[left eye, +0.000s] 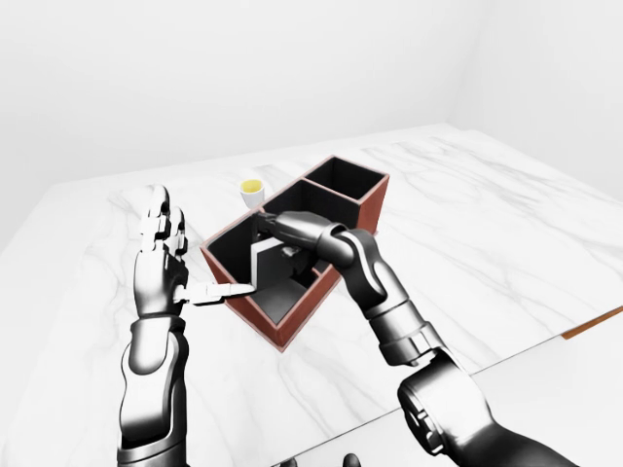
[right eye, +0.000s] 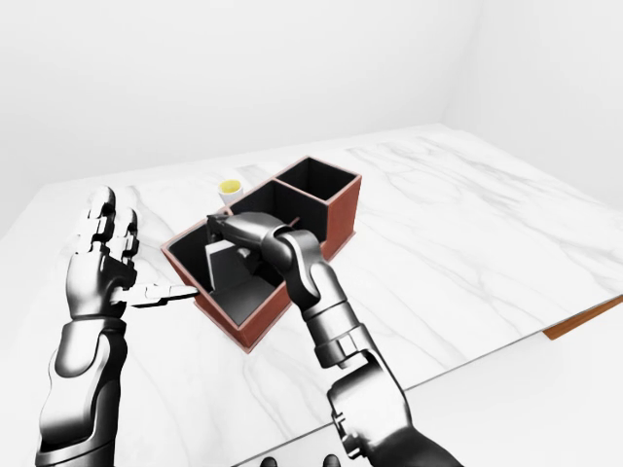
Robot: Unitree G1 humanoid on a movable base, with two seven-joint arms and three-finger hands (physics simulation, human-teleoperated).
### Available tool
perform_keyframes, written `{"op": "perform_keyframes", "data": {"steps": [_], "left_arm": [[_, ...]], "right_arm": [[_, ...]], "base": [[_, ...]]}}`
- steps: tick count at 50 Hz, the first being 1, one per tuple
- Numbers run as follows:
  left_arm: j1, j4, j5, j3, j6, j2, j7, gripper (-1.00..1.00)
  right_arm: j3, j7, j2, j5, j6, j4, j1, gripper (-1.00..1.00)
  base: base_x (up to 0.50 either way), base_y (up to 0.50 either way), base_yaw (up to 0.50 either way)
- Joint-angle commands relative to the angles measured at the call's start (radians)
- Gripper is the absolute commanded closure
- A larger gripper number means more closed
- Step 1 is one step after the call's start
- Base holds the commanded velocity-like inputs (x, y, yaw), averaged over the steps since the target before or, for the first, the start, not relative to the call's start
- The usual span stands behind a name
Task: Pick up the book and place it in the left compartment of the caddy.
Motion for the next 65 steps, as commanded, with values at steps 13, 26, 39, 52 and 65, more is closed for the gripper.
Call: {"op": "perform_keyframes", "data": {"steps": [13,26,39,52,65], "left_arm": [[0.015,0.006,-0.001,-0.003,0.0,-0.006,0.0,-1.0],[0.031,-0.01,-0.005,0.005,0.0,-0.009,-0.006,-1.0],[0.029,-0.008,-0.003,0.002,0.0,-0.011,-0.004,-1.0],[0.03,-0.011,-0.002,0.001,0.0,-0.011,-0.004,-1.0],[0.02,-0.001,-0.005,0.001,0.0,-0.008,-0.004,-1.0]], "right_arm": [[0.001,-0.095,0.03,-0.022,0.0,0.026,0.018,1.0],[0.011,-0.128,0.041,-0.053,0.0,0.012,0.055,1.0],[0.023,-0.22,0.049,-0.09,0.0,0.099,0.059,1.0],[0.018,-0.317,0.044,-0.136,0.0,0.213,0.018,1.0],[0.029,-0.383,0.063,-0.155,0.0,0.3,0.021,1.0]], "base": [[0.0,0.0,0.0],[0.0,0.0,0.0],[0.0,0.0,0.0],[0.0,0.0,0.0],[0.0,0.0,0.0]]}}
